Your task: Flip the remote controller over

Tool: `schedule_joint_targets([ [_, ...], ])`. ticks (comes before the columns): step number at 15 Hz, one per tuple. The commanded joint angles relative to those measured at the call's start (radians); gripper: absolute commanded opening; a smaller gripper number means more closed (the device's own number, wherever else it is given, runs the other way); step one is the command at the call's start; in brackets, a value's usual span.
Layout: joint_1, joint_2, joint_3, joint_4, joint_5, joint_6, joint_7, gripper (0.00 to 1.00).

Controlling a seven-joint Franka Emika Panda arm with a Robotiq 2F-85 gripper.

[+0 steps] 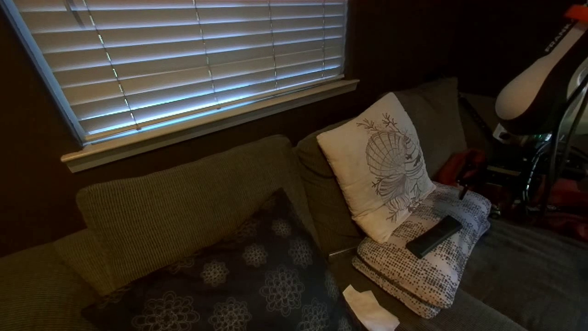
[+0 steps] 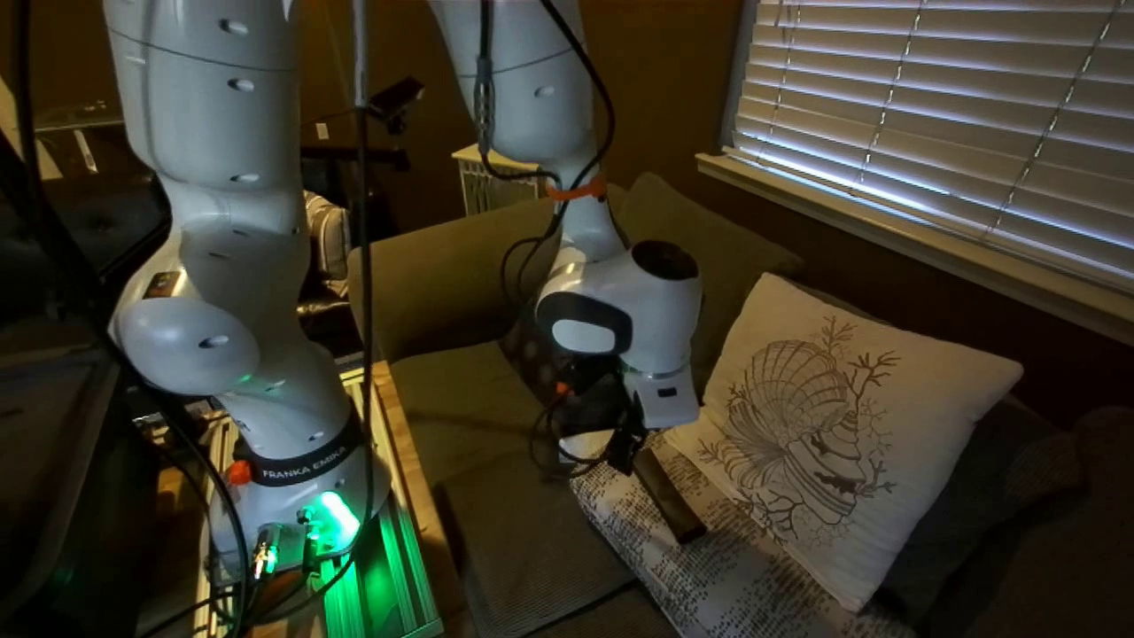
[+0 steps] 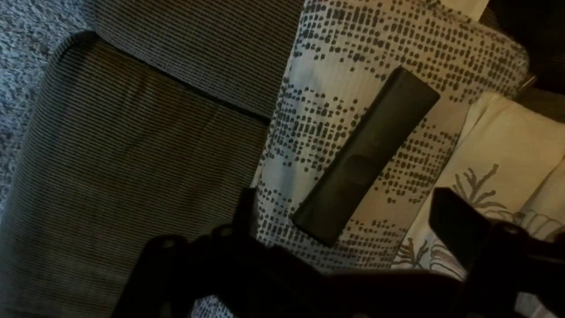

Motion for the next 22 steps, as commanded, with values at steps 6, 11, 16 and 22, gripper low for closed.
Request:
schedule_joint_targets([
  [6, -0.095, 0.242, 0.039, 0.141, 0.058, 0.100, 0.002, 1.00],
  [11, -0.091, 0.252, 0.026, 0.140, 0.029, 0.113, 0.004, 1.00],
  [16, -0.041, 0.296, -0.024, 0.184, 0.063, 0.090, 0.066, 1.00],
  [22, 0.014, 0.366, -0.074, 0.255, 0.079, 0.091, 0.170, 1.00],
])
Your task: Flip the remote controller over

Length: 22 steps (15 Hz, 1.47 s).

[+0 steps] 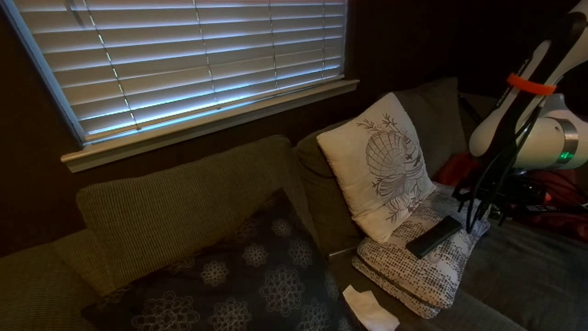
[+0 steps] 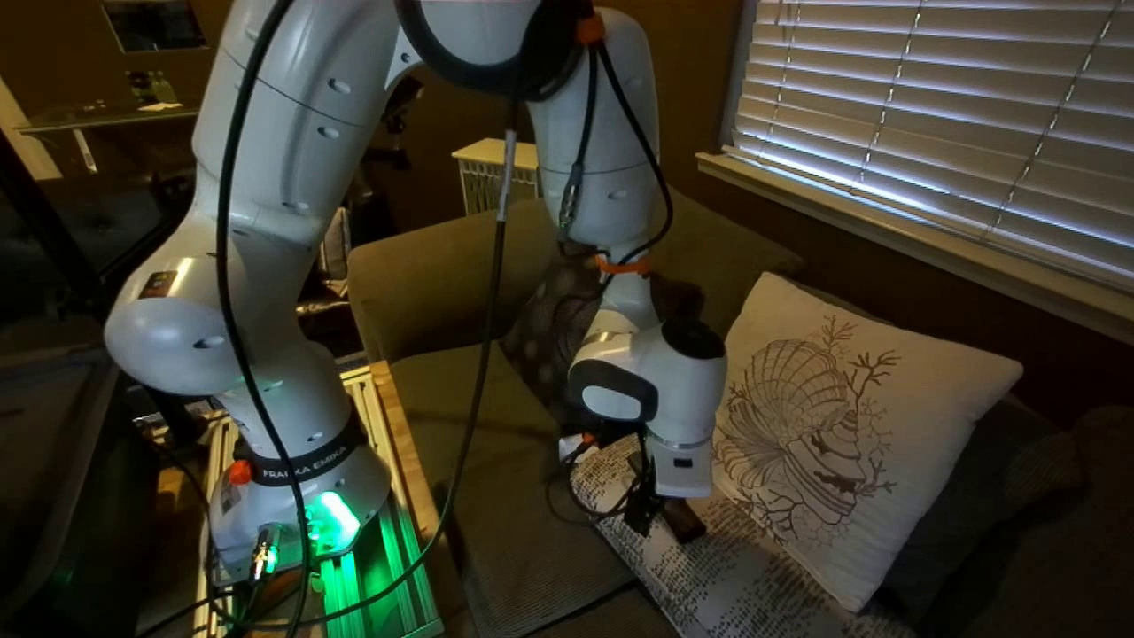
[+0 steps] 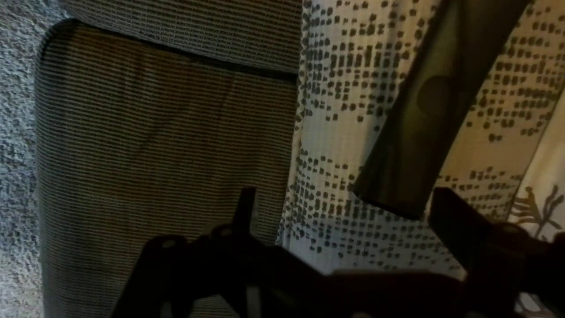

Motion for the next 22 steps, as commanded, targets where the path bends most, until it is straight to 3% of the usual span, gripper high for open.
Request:
schedule_joint_targets([
  [1, 0.040, 0.060, -0.024, 0.073, 0.038, -0.016, 0.046, 1.00],
  [12, 0.005, 0.207, 0.006, 0.250, 0.040, -0.078, 0.064, 1.00],
  [22, -0.012, 0.281, 0.025, 0.342, 0.072, -0.106, 0.073, 1.00],
])
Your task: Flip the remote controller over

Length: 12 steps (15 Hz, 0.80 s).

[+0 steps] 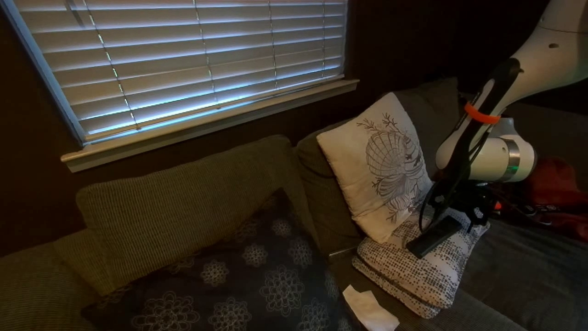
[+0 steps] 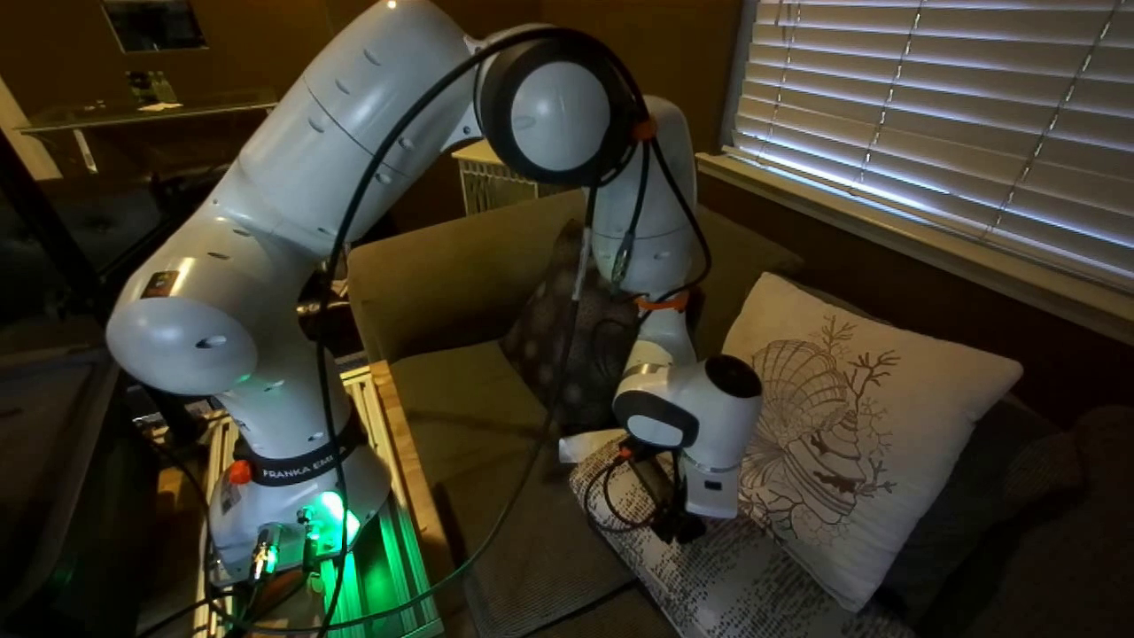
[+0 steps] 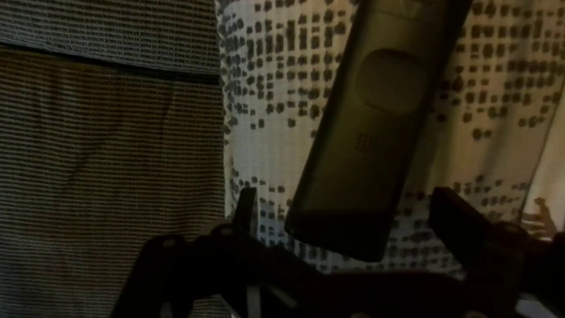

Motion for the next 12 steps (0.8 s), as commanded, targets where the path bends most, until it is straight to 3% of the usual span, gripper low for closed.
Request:
schedule_joint_targets([
  [1, -0.020, 0.032, 0.021, 0.048, 0.038, -0.021, 0.004, 0.90],
  [3, -0.023, 0.041, 0.024, 0.060, 0.042, -0.027, 0.004, 0.73],
  [4, -0.023, 0.045, 0.023, 0.064, 0.043, -0.031, 0.004, 0.57],
  [7, -0.020, 0.052, 0.019, 0.076, 0.047, -0.044, 0.009, 0.37],
  [9, -0.016, 0.051, 0.016, 0.082, 0.051, -0.051, 0.017, 0.84],
  [11, -0.015, 0.051, 0.014, 0.085, 0.053, -0.059, 0.020, 0.86],
  [12, -0.013, 0.052, 0.012, 0.087, 0.055, -0.061, 0.023, 0.92],
])
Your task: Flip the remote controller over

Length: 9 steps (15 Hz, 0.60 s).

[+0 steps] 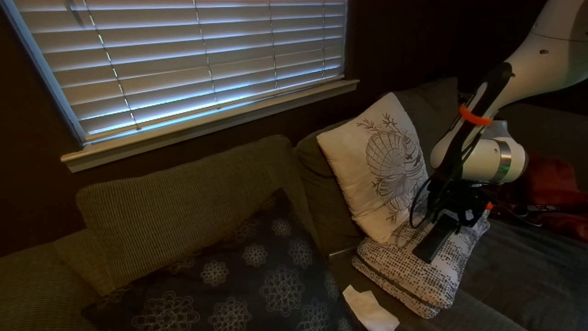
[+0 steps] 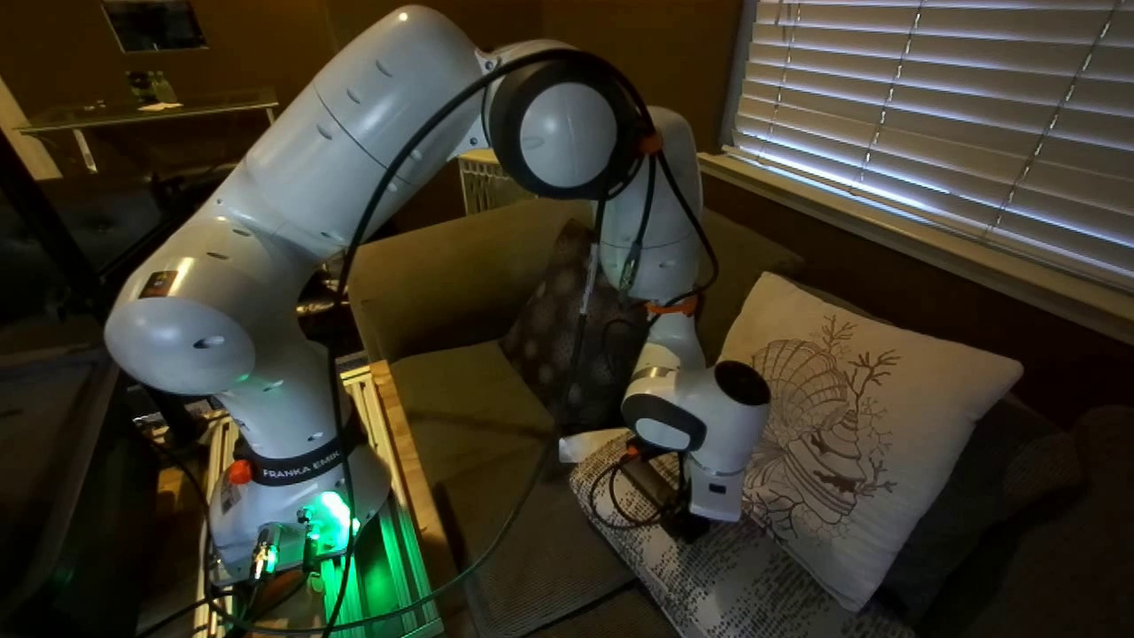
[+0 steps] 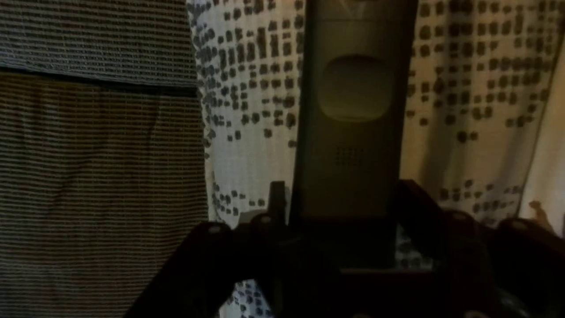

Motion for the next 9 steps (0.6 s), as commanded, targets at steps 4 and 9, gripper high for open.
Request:
schedule_joint_targets([
  [4, 0.008, 0.017, -0.010, 0.033, 0.027, -0.031, 0.024, 0.45],
  [9, 0.002, 0.000, -0.012, 0.015, 0.029, -0.030, 0.034, 0.31],
])
